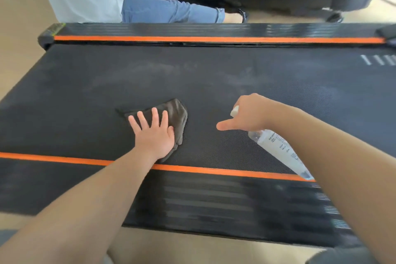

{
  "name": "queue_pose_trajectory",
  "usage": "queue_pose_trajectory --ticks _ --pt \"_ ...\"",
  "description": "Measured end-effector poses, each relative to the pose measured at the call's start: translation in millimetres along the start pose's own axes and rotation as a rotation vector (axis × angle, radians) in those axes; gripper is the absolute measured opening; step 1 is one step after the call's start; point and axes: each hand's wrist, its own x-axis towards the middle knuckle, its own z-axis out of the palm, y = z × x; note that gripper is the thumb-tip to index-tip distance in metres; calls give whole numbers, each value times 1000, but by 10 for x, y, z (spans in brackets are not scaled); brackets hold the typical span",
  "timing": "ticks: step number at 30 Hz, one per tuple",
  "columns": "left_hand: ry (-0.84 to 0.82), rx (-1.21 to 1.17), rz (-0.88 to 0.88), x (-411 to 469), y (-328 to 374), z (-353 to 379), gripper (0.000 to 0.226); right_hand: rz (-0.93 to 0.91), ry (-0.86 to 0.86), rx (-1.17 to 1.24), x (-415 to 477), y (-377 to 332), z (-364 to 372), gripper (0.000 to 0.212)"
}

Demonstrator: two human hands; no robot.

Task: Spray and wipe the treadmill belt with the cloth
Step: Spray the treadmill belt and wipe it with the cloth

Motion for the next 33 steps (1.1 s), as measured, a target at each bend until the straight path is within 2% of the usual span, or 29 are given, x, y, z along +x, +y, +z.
queue_pose_trajectory --ticks 2,4,5,8,12,15,18,21,23,27,29,31,33 --pt "85 36 200 42 -17 -2 75 -27 -7 8 79 -305 10 65" --pt "94 24 472 57 74 33 85 -38 4 22 130 -552 57 69" --pt "88 -3 546 66 84 74 84 -33 2 26 166 -685 94 72" --pt "96 -52 518 182 -98 117 77 -37 21 32 354 -1077 122 66" --pt "147 -19 371 357 -485 197 75 -67 65 57 545 -1381 186 73" --pt "146 -42 288 586 -940 196 69 -89 84 89 662 -1572 305 68" --pt "128 19 253 720 -1485 232 73 -87 51 117 802 -1775 420 68" --pt "155 99 321 655 -1795 209 81 -113 42 125 873 -1997 455 70" --pt "199 95 424 613 -1877 179 78 -132 38 134 955 -2168 458 72" --pt "254 52 810 631 -1876 164 60 -149 41 110 1132 -2427 433 62" --pt "267 22 940 613 -1843 174 49 -96 36 161 1144 -2477 413 53" --pt "217 11 933 655 -1835 147 46 -15 28 217 1158 -2532 371 50" --pt "136 66 870 695 -1827 115 55 30 27 224 1140 -2566 325 49"
